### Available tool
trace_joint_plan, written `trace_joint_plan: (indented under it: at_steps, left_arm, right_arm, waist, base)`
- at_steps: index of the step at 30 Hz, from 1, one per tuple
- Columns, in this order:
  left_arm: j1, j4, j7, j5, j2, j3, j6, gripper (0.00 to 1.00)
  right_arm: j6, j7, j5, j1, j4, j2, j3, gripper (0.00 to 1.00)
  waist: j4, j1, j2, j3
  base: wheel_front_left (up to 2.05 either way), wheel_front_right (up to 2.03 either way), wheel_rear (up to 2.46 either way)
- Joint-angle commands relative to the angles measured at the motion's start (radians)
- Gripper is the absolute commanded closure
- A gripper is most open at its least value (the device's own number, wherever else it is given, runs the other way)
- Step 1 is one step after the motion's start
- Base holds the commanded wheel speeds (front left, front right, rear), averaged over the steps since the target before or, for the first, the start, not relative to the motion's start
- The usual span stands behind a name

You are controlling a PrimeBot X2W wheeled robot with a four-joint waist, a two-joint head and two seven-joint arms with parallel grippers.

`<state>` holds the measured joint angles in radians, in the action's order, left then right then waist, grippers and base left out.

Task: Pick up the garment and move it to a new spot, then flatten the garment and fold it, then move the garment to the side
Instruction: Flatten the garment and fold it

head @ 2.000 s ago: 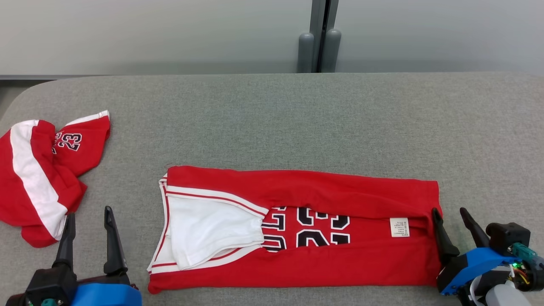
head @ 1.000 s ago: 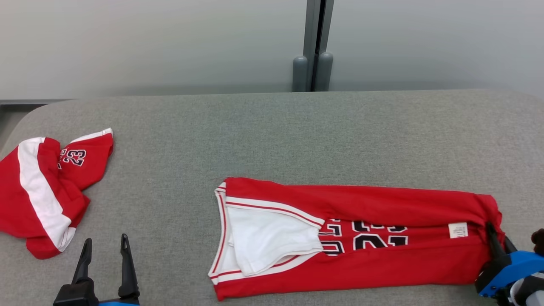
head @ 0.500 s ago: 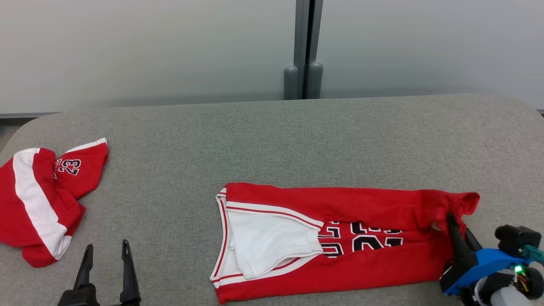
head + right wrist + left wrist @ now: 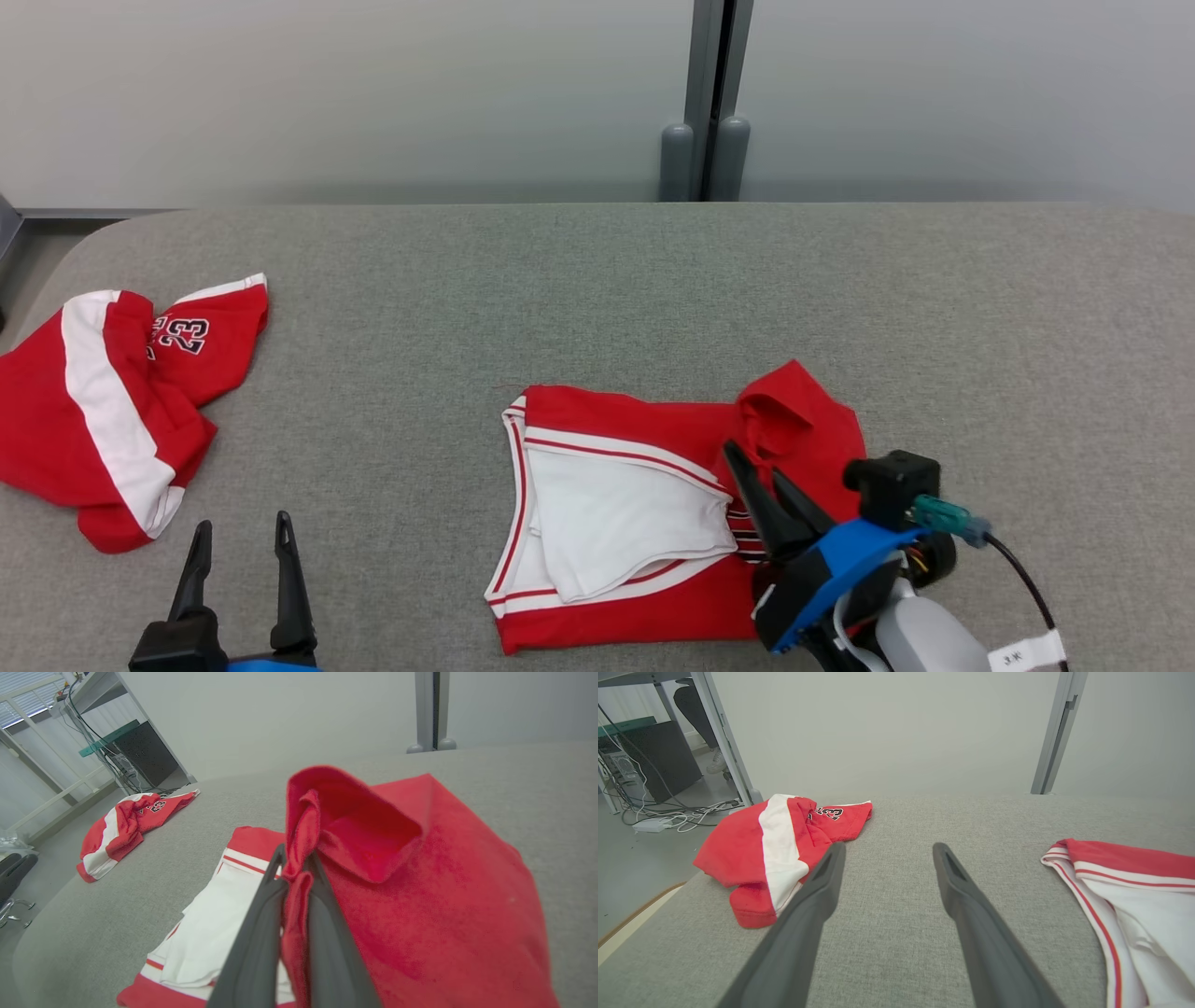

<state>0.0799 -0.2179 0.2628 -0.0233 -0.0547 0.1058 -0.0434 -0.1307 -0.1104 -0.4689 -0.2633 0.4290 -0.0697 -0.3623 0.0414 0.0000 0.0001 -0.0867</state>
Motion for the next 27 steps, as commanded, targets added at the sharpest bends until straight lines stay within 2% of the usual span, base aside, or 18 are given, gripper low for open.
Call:
trace_joint_plan:
  at_steps: [1, 5, 12, 24, 25, 26, 27]
  left_arm:
    - [-0.020, -0.002, 0.003, 0.004, 0.002, -0.005, -0.001, 0.00]
    - [-0.049, -0.013, 0.003, 0.007, 0.002, -0.013, -0.009, 0.00]
    - [-0.084, -0.023, 0.003, -0.001, 0.003, -0.033, -0.011, 0.00]
    - [-0.110, -0.035, 0.003, -0.012, 0.004, -0.048, -0.009, 0.00]
    - [-0.111, -0.036, 0.003, -0.013, 0.005, -0.050, -0.009, 0.00]
    - [-0.112, -0.037, 0.003, -0.014, 0.005, -0.053, -0.008, 0.00]
    - [-0.112, -0.037, 0.003, -0.015, 0.005, -0.054, -0.008, 0.00]
  right_arm:
    - [0.000, 0.003, -0.003, -0.029, -0.001, 0.009, -0.030, 1.00]
    - [0.000, -0.005, -0.013, -0.093, 0.028, 0.017, -0.109, 1.00]
    - [0.000, -0.033, -0.119, -0.181, 0.092, 0.018, -0.256, 1.00]
    - [0.000, -0.104, -0.244, -0.272, 0.219, 0.018, -0.421, 1.00]
    - [0.000, -0.110, -0.255, -0.277, 0.228, 0.018, -0.431, 0.85]
    - [0.000, -0.117, -0.265, -0.282, 0.238, 0.018, -0.443, 0.57]
    - [0.000, -0.121, -0.275, -0.289, 0.247, 0.018, -0.454, 0.00]
  waist:
    - [0.011, 0.0000, -0.0001, -0.008]
    - [0.033, 0.0000, -0.0001, -0.026]
    - [0.067, 0.0000, -0.0001, -0.051]
    - [0.087, 0.0000, -0.0001, -0.075]
    - [0.087, 0.0000, -0.0001, -0.076]
    - [0.087, 0.0000, -0.0001, -0.077]
    - [0.086, 0.0000, -0.0001, -0.077]
  base:
    - [0.00, 0.00, 0.00]
    - [0.00, 0.00, 0.00]
    - [0.00, 0.00, 0.00]
    - [0.00, 0.00, 0.00]
    - [0.00, 0.00, 0.00]
    - [0.00, 0.00, 0.00]
    - [0.00, 0.00, 0.00]
